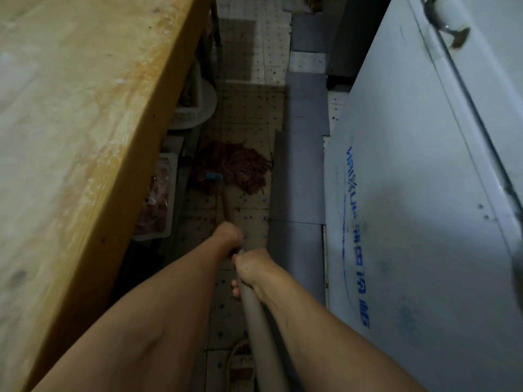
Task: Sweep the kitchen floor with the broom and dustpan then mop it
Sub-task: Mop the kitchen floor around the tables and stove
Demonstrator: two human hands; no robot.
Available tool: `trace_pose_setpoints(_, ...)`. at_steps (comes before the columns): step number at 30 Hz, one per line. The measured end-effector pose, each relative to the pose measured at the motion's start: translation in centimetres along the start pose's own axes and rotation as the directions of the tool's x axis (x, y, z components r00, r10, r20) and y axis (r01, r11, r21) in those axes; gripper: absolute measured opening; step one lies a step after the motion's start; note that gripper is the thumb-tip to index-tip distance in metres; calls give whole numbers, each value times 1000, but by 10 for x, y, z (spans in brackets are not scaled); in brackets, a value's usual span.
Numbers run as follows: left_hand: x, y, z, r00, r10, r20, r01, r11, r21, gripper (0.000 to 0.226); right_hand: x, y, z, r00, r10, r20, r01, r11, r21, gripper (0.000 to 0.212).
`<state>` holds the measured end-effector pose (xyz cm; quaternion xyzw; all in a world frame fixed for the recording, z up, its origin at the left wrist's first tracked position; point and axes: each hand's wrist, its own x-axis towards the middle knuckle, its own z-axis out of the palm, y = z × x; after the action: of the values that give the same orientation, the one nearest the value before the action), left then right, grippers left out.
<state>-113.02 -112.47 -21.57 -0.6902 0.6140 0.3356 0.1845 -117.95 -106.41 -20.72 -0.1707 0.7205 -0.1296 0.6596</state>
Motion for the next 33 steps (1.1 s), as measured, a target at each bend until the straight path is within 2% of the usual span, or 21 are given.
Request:
trace_pose_setpoints(2, -23, -3, 20, 994, -70, 82, 80, 989, -128, 39, -16, 29, -3, 999, 19, 28, -18, 999, -40, 37)
trace_pose_setpoints(3, -24, -7, 26, 992, -80, 96, 92, 987, -130, 39, -18, 37, -1, 999, 30, 25, -29, 999, -44, 37)
trace_pose_setpoints(6, -70, -14, 53, 1000, -25, 6, 25, 1000, -10, 39, -42, 75, 1, 998, 34, 45, -30, 996, -87, 36)
trace_pose_setpoints(7, -80, -19, 66, 999, -50, -7, 50, 998, -44, 39, -53, 89, 0, 998, 38, 57, -32, 995, -95, 36)
trace_pose_setpoints(9, -98, -25, 87, 994, -112, 22, 114, 960, -255, 38, -76, 113, -4, 997, 40, 73, -30, 991, -133, 36)
trace_pose_setpoints(11, -118, -33, 108, 989, -149, 2, 141, 934, -327, 39, -96, 137, -9, 997, 21, 71, -10, 988, -152, 35)
trace_pose_setpoints(15, -158, -41, 145, 984, -175, -9, 167, 952, -255, 44, -127, 184, -12, 998, 21, 62, -10, 985, -171, 33)
trace_pose_setpoints(19, -187, -46, 162, 978, -198, 72, 209, 953, -218, 55, -139, 215, -7, 996, 50, 74, -37, 985, -169, 21)
trace_pose_setpoints(24, -187, -55, 154, 964, -262, 32, 260, 919, -295, 43, -138, 208, 4, 996, 85, 34, -80, 987, -141, 30)
trace_pose_setpoints(26, -183, -56, 148, 976, -213, 45, 216, 927, -307, 40, -133, 201, 9, 998, 68, 9, -67, 990, -124, 37)
trace_pose_setpoints(27, -182, -56, 141, 978, -204, 55, 209, 906, -367, 38, -128, 198, 12, 998, 65, -9, -65, 990, -128, 37)
trace_pose_setpoints(29, -168, -55, 132, 986, -164, 18, 161, 932, -326, 38, -121, 187, 16, 997, 76, -7, -76, 991, -113, 35)
trace_pose_setpoints(31, -160, -52, 113, 997, -78, 7, 78, 977, -198, 39, -107, 169, 17, 997, 71, -10, -72, 994, -77, 36)
trace_pose_setpoints(33, -133, -50, 107, 999, -53, 2, 53, 992, -115, 39, -96, 151, 18, 999, 46, -24, -48, 993, -104, 38)
